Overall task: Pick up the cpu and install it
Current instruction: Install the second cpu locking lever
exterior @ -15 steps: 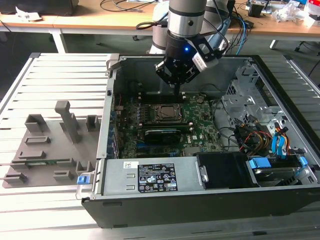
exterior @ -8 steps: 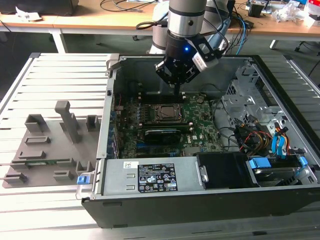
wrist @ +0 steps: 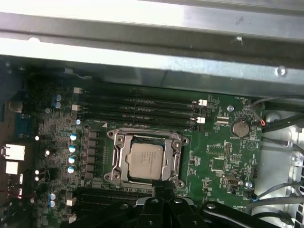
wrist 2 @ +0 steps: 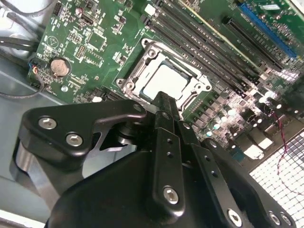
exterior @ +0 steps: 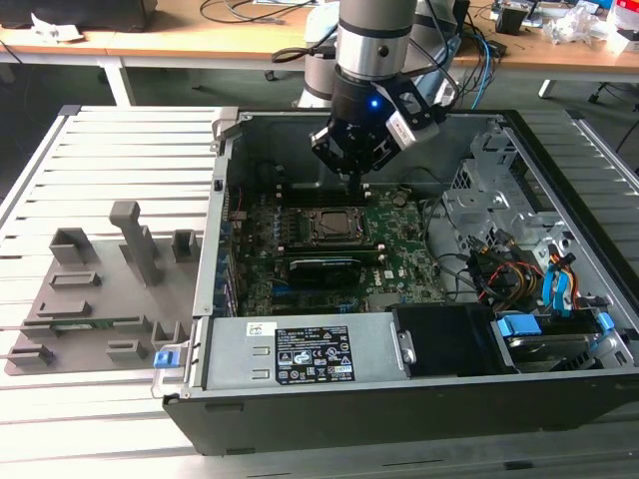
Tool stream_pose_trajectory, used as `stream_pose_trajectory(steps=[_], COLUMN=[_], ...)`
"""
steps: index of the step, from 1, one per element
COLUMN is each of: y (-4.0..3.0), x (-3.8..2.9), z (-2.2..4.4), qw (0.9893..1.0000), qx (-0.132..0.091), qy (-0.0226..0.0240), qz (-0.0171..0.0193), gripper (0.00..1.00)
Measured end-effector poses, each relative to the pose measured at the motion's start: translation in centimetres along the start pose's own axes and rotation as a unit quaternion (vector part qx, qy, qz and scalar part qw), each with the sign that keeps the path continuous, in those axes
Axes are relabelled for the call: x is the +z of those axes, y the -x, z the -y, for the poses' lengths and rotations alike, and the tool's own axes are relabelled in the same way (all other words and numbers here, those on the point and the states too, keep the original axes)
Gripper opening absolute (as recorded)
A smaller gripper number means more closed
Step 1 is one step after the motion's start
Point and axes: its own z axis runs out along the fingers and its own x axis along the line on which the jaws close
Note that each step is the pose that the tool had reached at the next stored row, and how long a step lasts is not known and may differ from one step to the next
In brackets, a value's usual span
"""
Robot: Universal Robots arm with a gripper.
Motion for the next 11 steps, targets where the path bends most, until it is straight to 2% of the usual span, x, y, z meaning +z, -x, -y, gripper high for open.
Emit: stream_pose_trajectory(steps=[4,11], y=[-0.05,-0.11], x=[0.04,0.15], z=[0.61,1.23], qw=[1.0,1.0], qx=[0.0,0.0], qy=[0.0002,0.0003], qz=[0.0,0.0], gripper=[0.11,0.11])
